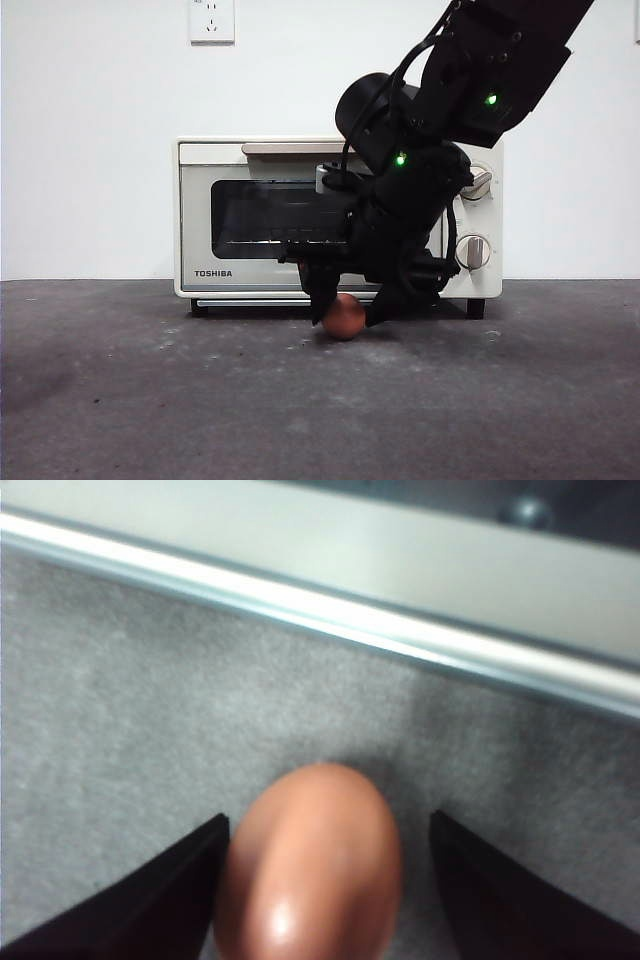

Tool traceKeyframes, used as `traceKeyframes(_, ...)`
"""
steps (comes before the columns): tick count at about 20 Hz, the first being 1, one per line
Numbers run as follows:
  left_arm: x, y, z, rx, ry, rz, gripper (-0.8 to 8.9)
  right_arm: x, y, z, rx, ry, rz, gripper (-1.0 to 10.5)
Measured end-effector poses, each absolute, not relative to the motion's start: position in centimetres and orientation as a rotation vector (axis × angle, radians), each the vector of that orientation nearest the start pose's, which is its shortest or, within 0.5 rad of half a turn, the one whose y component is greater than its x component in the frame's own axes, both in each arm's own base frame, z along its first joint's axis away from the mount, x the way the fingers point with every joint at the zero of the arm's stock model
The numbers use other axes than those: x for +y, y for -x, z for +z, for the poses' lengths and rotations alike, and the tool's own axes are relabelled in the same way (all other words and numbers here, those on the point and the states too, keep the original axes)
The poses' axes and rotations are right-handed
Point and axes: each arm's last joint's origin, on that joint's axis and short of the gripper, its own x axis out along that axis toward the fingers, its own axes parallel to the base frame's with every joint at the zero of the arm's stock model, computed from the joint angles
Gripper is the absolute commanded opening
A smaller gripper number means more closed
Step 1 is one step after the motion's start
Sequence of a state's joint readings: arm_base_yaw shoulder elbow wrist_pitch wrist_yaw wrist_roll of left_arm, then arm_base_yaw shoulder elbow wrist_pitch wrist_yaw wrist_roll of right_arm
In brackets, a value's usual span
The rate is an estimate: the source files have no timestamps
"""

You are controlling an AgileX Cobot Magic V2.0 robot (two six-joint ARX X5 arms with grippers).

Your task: Eggoven

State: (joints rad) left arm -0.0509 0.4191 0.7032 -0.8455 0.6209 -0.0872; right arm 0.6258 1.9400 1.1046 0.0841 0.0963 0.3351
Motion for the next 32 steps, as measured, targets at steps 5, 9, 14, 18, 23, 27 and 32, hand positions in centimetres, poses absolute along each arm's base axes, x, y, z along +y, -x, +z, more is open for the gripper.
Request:
traceKeyframes(5, -2.1, -7.4, 28.9, 0.578, 0.242, -0.63, 0.07, 22.8, -32.1, 13.9, 0.801, -0.055, 0.369, 1.2)
traceKeyframes(9, -2.1, -7.4, 28.9, 0.578, 0.243, -0.63, 0.07, 22.9, -32.1, 14.0, 0.802, -0.061, 0.366, 0.0)
traceKeyframes(14, -2.1, -7.4, 29.0, 0.565, 0.239, -0.631, 0.07, 22.7, -32.0, 14.3, 0.821, -0.067, 0.387, 0.0)
traceKeyframes(18, -2.1, -8.2, 29.3, 0.531, 0.23, -0.635, 0.07, 22.3, -30.4, 18.1, 0.812, -0.063, 0.414, 0.0)
traceKeyframes(23, -2.4, -11.4, 29.7, 0.496, 0.233, -0.647, 0.07, 21.1, -26.7, 24.1, 0.786, 0.015, 0.481, 0.0)
traceKeyframes(27, -3.7, -15.2, 30.3, 0.433, 0.233, -0.705, 0.07, 19.0, -22.8, 29.2, 0.714, 0.053, 0.54, 0.0)
traceKeyframes(32, -6.4, -20.5, 31.2, 0.404, 0.206, -0.694, 0.07, 15.7, -18.9, 33.0, 0.671, 0.075, 0.56, 0.0)
